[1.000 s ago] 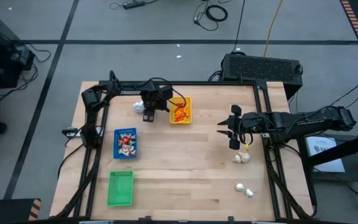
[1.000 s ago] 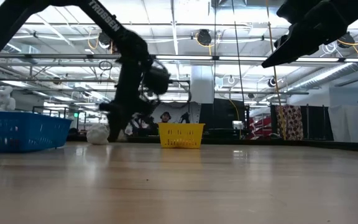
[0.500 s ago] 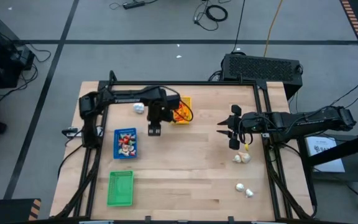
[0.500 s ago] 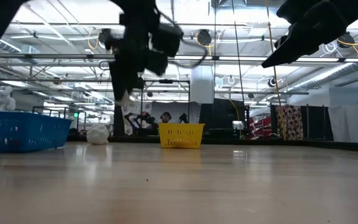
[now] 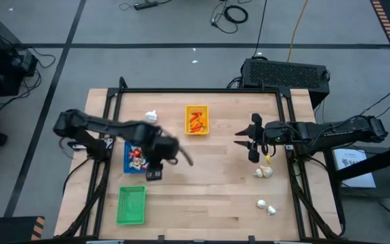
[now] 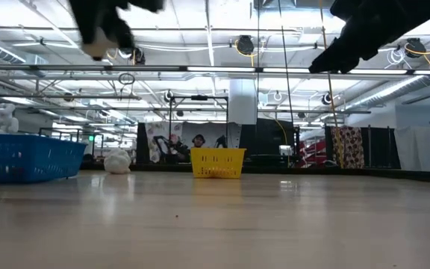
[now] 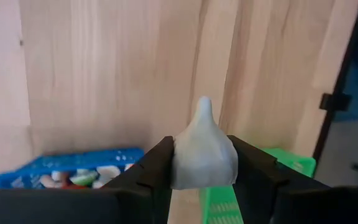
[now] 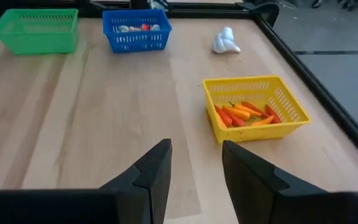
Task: Sort produce into baskets
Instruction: Put the garlic into the green bin
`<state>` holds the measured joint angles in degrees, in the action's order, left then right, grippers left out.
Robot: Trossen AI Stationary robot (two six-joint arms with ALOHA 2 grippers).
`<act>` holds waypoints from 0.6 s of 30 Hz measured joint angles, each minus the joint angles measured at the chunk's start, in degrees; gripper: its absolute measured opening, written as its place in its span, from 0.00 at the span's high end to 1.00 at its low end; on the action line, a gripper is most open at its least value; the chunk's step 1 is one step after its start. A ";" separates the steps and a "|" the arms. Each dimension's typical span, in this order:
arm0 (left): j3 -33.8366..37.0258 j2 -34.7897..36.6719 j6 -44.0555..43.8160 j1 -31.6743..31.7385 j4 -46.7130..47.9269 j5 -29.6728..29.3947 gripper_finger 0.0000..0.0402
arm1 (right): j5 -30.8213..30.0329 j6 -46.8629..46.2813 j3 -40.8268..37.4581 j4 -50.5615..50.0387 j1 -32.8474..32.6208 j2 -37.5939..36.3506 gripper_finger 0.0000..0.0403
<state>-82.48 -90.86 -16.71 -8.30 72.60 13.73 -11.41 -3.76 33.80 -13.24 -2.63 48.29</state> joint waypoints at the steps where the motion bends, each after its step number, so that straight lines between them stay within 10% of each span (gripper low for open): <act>1: 1.39 1.26 -2.51 -2.01 -1.03 -1.71 0.65 | 0.55 -0.35 0.00 -0.04 0.00 0.00 0.67; 18: 19.68 8.29 -49.50 -30.61 -19.35 -11.26 0.65 | 5.96 -1.61 0.00 8.68 -0.11 3.81 0.67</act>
<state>-62.81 -82.56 -66.21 -38.91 53.26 2.47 -5.46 -5.37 33.80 -4.57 -2.74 52.11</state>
